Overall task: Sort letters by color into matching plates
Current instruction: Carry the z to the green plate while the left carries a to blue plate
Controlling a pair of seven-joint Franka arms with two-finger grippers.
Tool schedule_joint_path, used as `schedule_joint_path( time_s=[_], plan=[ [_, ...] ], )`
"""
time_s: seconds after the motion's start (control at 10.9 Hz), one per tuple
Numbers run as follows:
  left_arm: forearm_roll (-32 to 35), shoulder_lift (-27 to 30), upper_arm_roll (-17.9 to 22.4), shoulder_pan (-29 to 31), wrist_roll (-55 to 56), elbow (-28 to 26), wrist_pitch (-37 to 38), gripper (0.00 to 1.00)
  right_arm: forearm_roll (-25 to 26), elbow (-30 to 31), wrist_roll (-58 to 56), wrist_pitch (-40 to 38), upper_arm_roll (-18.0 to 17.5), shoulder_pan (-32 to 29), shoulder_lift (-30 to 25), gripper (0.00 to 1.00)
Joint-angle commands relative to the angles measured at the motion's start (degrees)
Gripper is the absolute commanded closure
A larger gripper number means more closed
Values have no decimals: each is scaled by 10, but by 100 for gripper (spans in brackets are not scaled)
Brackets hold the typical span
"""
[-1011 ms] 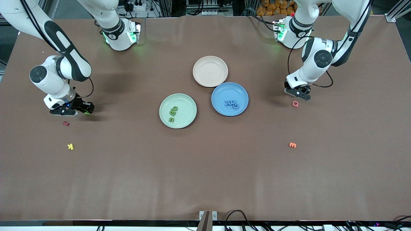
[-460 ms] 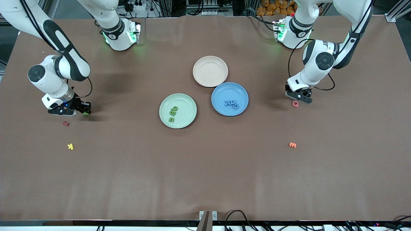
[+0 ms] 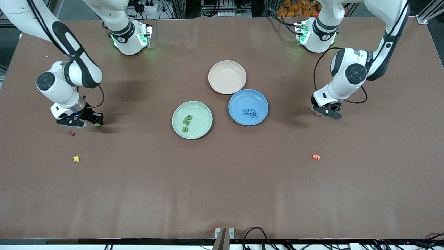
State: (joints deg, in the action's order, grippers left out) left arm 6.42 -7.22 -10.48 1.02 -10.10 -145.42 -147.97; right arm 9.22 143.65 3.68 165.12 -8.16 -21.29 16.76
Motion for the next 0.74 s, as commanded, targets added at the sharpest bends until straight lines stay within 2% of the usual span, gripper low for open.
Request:
schedule_joint_path(
  time_s=[0.0, 0.28, 0.37, 0.64],
  plan=[
    [-72, 5, 0, -33, -4, 58, 78, 100, 0, 4, 121, -27, -1, 71, -30, 64],
    [-95, -8, -1, -71, 50, 105, 112, 100, -9, 4, 200, -66, -1, 140, -51, 64],
    [-95, -15, 0, -92, 80, 116, 112, 100, -27, 4, 219, -75, -1, 161, -57, 64],
    [-95, -42, 0, -137, 151, 154, 112, 100, -147, 3, 232, -107, -1, 250, -81, 64]
  ],
)
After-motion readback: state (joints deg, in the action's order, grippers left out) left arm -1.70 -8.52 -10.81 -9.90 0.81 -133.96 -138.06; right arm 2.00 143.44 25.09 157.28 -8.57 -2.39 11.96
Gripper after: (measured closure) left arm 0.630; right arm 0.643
